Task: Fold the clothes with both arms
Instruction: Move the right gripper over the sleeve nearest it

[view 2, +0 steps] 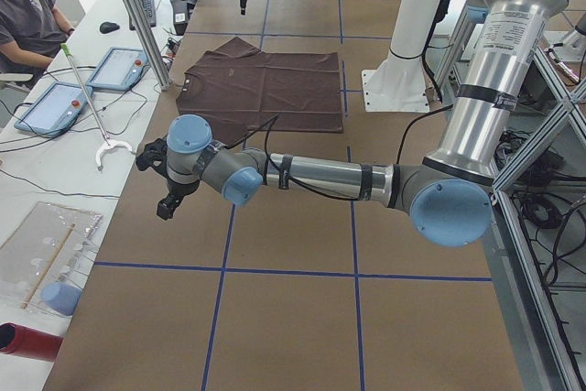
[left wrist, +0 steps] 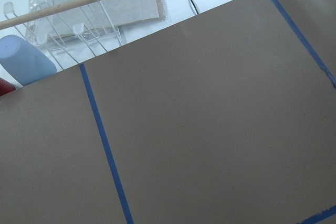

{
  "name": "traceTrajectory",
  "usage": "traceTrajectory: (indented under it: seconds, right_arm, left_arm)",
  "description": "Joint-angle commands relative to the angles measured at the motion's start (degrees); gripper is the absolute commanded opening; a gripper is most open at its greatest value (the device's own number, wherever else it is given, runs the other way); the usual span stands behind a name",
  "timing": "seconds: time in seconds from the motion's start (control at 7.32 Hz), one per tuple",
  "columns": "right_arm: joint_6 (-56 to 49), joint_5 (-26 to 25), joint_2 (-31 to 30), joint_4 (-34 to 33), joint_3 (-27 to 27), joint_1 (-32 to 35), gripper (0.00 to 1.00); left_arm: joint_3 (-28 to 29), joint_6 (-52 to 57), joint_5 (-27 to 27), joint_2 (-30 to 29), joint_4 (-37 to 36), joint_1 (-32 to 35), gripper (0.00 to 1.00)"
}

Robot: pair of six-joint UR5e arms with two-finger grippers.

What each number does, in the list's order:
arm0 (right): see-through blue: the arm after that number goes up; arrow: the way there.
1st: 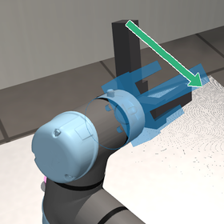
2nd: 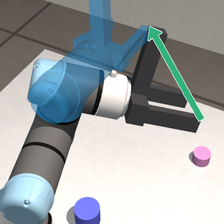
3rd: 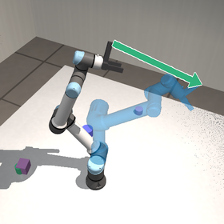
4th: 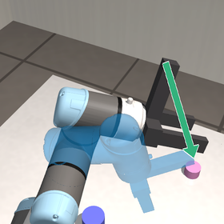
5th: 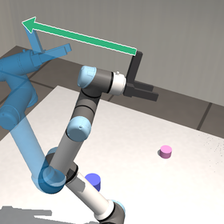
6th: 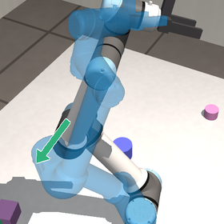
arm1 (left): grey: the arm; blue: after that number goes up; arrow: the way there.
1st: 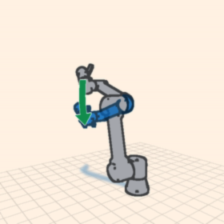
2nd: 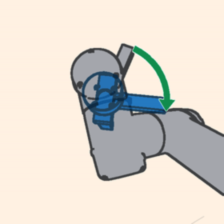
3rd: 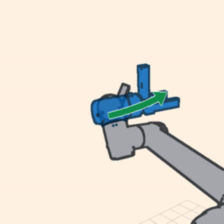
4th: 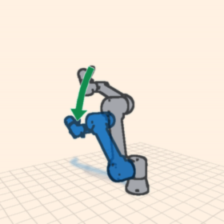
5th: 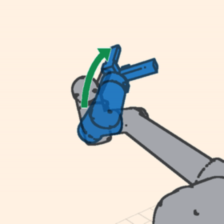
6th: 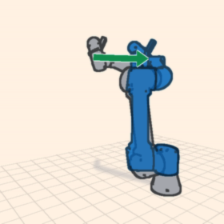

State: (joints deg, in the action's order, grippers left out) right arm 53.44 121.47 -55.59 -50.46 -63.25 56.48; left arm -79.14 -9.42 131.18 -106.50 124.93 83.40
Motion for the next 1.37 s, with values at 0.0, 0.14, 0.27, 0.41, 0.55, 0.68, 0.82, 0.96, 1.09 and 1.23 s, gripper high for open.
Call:
traceTrajectory:
  seconds: [0.0,0.14,0.27,0.41,0.55,0.68,0.82,0.96,1.09,1.23]
  right_arm:
    - [1.49,-2.82,3.73,1.59,6.37,-2.16,0.99]
    - [1.4,-2.91,3.65,1.59,7.26,-2.16,0.97]
    - [1.31,-3.43,3.56,1.33,7.35,-2.16,0.94]
    - [1.23,-4.31,3.56,1.24,8.05,-2.16,0.92]
    - [1.05,-4.31,3.3,1.24,8.41,-2.16,0.86]
    - [0.96,-4.23,3.29,1.16,8.41,-2.16,0.72]
    - [0.87,-4.23,3.12,1.16,8.41,-2.16,0.51]
    - [0.7,-4.14,3.21,1.07,8.32,-2.16,0.24]
    - [-0.35,-4.14,3.38,0.98,8.32,-2.16,0.06]
    - [-1.14,-4.14,3.56,0.81,8.32,-2.16,0.0]
  left_arm:
    - [0.83,-1.47,-0.13,-0.37,3.65,-0.35,1.0]
    - [0.83,-1.47,-0.13,-0.46,3.65,-0.35,1.0]
    - [0.83,-1.47,-0.13,-0.46,3.74,-0.35,1.0]
    - [0.83,-1.47,-0.13,-0.46,3.83,-0.35,1.0]
    - [0.83,-1.39,-0.13,-0.46,3.83,-0.35,1.0]
    - [0.83,-1.39,-0.13,-0.46,3.83,-0.35,1.0]
    - [0.83,-1.39,-0.13,-0.46,3.83,-0.35,1.0]
    - [0.83,-1.3,-0.13,-0.46,3.92,-0.35,1.0]
    - [0.83,-1.3,-0.13,-0.46,3.83,-0.35,1.0]
    - [1.0,-1.21,-0.13,-0.46,3.83,-0.35,1.0]
